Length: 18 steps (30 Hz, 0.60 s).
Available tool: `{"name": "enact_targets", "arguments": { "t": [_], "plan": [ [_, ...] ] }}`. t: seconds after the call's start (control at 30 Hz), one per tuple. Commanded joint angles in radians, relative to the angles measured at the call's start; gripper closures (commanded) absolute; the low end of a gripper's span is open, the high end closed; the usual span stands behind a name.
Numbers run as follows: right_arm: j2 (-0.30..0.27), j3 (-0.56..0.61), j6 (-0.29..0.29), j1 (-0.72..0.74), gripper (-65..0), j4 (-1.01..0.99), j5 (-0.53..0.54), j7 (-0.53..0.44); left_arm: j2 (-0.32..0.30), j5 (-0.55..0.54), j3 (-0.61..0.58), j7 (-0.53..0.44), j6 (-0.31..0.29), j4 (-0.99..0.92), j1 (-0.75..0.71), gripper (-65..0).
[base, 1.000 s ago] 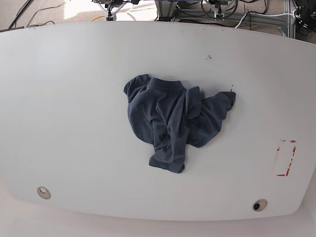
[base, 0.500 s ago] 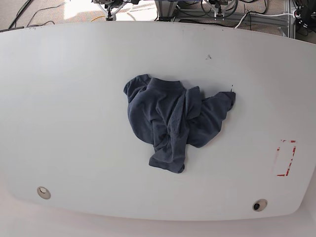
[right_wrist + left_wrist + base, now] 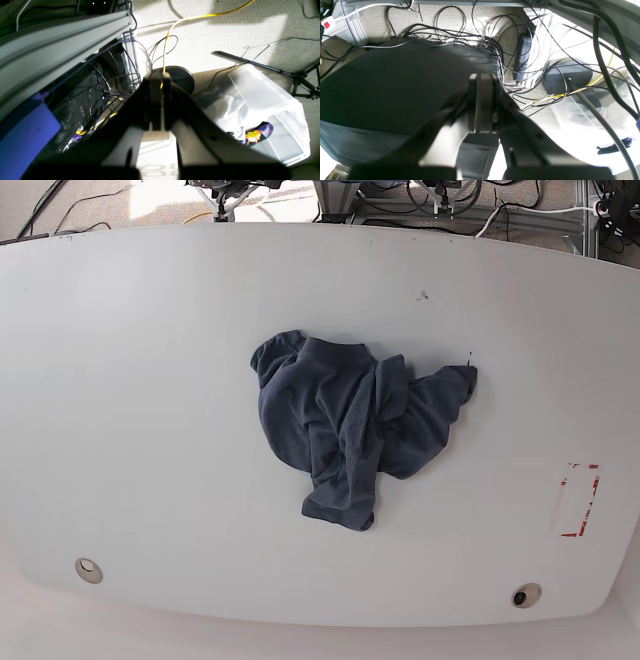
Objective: Layout the t-shirt on the table in an organized manner, then fold the t-shirt properly
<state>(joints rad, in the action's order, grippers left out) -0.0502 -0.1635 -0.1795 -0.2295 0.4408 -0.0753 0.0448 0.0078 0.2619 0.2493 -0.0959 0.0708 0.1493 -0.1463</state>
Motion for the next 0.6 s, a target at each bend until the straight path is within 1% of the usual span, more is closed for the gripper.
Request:
{"name": "enact_targets", "arguments": {
  "t": [0.0, 0.23, 0.57],
  "plan": [
    [0.008, 0.0, -0.007, -0.006, -0.6, 0.0, 0.002, -0.009, -0.001, 0.001, 0.0, -0.001, 0.004, -0.001, -0.003, -0.8],
    [0.008, 0.0, -0.007, -0.009, -0.6, 0.0, 0.002, -0.01, -0.002, 0.001, 0.0, -0.008, 0.004, -0.001, -0.005, -0.8],
    [0.008, 0.0, -0.007, -0.043, -0.6, 0.01, 0.002, -0.015, -0.004, 0.001, 0.0, -0.127, 0.002, -0.001, -0.042, -0.8]
  ]
}}
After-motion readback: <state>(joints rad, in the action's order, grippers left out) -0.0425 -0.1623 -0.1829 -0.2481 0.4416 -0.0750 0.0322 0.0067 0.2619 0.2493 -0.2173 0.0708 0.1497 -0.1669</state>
